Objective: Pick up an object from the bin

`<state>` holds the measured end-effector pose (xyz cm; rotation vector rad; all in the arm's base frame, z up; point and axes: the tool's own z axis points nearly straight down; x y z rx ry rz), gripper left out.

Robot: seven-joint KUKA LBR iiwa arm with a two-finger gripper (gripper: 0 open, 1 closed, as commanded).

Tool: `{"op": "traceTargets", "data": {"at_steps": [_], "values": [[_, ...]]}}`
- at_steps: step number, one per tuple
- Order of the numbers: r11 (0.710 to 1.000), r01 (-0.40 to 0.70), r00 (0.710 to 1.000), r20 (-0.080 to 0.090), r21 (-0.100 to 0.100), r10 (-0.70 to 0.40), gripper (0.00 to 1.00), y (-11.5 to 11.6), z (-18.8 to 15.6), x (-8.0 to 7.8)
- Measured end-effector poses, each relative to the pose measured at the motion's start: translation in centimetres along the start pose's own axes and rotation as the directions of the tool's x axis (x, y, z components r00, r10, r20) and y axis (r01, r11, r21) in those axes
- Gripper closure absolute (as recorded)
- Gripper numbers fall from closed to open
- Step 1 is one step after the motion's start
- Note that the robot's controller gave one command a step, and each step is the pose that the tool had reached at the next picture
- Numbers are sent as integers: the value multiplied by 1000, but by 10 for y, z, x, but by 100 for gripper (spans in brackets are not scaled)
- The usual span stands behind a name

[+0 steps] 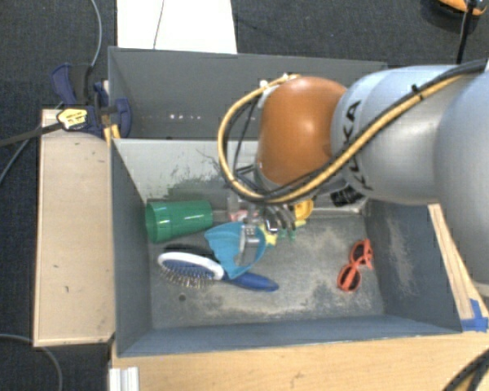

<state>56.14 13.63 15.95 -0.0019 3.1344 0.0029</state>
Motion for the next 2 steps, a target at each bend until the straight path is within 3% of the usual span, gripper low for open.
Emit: {"op": "traceTargets", "data": {"at_steps": [1, 2], "values": [[1000, -30, 1000, 5, -2, 30, 0, 69, 63, 28], [1000, 1, 1000, -2, 1, -1, 100, 61, 90, 44]]}}
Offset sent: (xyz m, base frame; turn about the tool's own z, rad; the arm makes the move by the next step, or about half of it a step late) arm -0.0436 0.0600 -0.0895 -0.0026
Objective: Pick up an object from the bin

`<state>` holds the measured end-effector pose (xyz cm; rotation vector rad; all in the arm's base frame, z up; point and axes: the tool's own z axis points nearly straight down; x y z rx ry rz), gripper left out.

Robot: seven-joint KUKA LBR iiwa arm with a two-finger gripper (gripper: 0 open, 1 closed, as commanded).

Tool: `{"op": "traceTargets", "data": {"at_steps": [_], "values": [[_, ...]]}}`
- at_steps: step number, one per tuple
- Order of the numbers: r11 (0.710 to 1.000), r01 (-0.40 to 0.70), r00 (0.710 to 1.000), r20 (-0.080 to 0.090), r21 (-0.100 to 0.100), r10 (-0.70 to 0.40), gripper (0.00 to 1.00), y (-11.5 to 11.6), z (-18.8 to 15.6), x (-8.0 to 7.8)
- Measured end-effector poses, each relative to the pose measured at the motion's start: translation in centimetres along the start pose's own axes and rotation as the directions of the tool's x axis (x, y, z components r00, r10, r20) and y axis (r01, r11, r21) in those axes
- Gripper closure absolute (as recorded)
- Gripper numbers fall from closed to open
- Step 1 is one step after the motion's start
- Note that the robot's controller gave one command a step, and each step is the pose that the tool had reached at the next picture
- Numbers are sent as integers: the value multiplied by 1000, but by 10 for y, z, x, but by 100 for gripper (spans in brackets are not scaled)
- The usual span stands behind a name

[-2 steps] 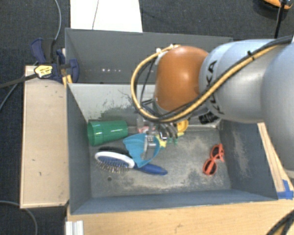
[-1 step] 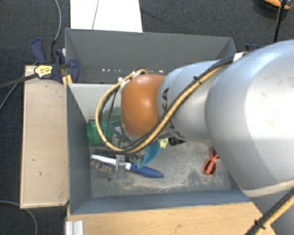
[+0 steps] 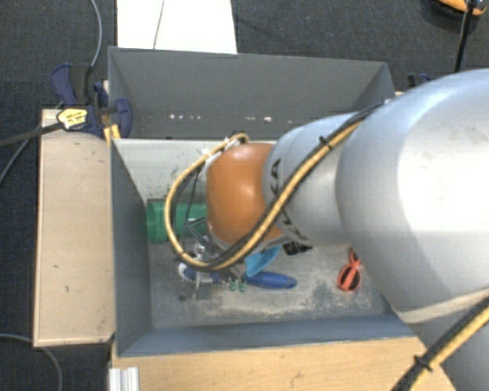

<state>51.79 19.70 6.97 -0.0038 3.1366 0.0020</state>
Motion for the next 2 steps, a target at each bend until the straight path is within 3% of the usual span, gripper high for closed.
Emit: {"op": "traceTargets", "data": {"at_steps": [2], "values": [[1000, 0, 1000, 1, 0, 0, 100, -1, -2, 0]]}}
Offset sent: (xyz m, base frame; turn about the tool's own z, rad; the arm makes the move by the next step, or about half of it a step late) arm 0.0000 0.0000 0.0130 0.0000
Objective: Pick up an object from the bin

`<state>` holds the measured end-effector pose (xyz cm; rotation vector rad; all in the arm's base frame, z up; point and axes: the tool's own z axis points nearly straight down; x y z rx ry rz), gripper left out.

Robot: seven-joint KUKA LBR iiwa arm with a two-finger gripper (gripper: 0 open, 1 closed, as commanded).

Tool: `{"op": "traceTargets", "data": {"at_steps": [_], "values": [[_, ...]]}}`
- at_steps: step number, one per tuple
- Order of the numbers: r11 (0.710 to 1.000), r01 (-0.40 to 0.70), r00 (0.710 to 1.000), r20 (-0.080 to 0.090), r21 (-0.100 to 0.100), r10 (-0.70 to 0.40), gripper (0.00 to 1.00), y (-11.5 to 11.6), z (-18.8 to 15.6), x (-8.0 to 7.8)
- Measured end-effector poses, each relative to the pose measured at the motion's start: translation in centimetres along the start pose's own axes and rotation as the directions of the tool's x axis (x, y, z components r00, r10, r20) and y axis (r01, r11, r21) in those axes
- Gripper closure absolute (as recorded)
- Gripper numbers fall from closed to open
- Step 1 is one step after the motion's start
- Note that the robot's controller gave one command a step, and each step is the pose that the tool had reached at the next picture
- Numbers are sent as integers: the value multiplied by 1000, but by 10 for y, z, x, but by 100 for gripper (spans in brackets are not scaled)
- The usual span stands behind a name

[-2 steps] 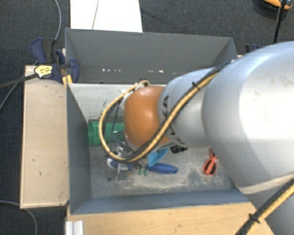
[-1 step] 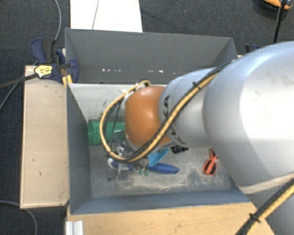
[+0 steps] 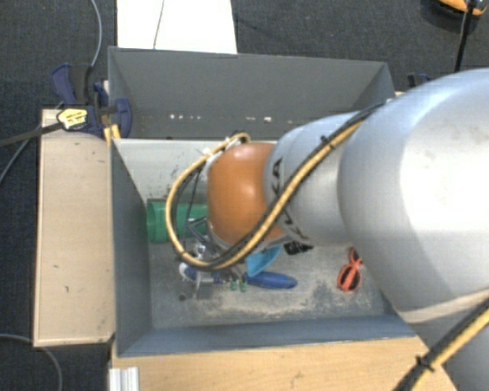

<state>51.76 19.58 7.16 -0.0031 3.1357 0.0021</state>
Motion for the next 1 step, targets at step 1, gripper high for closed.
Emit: {"op": "traceTargets", "data": {"at_steps": [1], "values": [[1000, 0, 1000, 2, -1, 0, 100, 0, -4, 0]]}}
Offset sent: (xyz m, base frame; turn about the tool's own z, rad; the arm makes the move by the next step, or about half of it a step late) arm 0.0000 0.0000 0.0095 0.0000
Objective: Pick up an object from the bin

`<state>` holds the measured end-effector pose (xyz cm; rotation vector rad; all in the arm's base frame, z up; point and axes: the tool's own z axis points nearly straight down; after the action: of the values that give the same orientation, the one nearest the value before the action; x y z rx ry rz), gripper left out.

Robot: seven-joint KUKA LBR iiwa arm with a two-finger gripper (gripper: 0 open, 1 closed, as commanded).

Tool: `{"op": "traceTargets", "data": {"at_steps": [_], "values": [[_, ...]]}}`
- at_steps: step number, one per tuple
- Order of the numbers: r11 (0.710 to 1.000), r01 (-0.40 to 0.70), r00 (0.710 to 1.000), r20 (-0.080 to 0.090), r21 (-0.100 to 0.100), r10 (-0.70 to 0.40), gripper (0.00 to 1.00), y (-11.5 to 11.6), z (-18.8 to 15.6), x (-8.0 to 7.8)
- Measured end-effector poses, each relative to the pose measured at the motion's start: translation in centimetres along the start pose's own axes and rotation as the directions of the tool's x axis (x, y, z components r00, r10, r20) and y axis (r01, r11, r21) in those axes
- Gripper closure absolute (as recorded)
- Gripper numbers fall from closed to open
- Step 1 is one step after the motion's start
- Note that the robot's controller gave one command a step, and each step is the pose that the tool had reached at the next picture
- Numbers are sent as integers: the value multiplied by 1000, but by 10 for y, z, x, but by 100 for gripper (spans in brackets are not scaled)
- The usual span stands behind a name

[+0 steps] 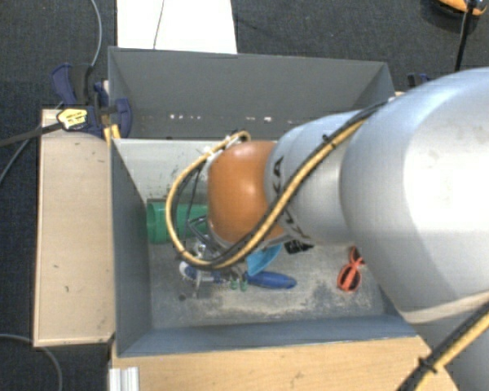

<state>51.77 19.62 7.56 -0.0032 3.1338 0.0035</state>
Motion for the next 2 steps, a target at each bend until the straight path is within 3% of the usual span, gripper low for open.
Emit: {"op": "traceTargets", "data": {"at_steps": [2], "values": [[1000, -1, 1000, -2, 0, 1, 100, 0, -8, 1]]}}
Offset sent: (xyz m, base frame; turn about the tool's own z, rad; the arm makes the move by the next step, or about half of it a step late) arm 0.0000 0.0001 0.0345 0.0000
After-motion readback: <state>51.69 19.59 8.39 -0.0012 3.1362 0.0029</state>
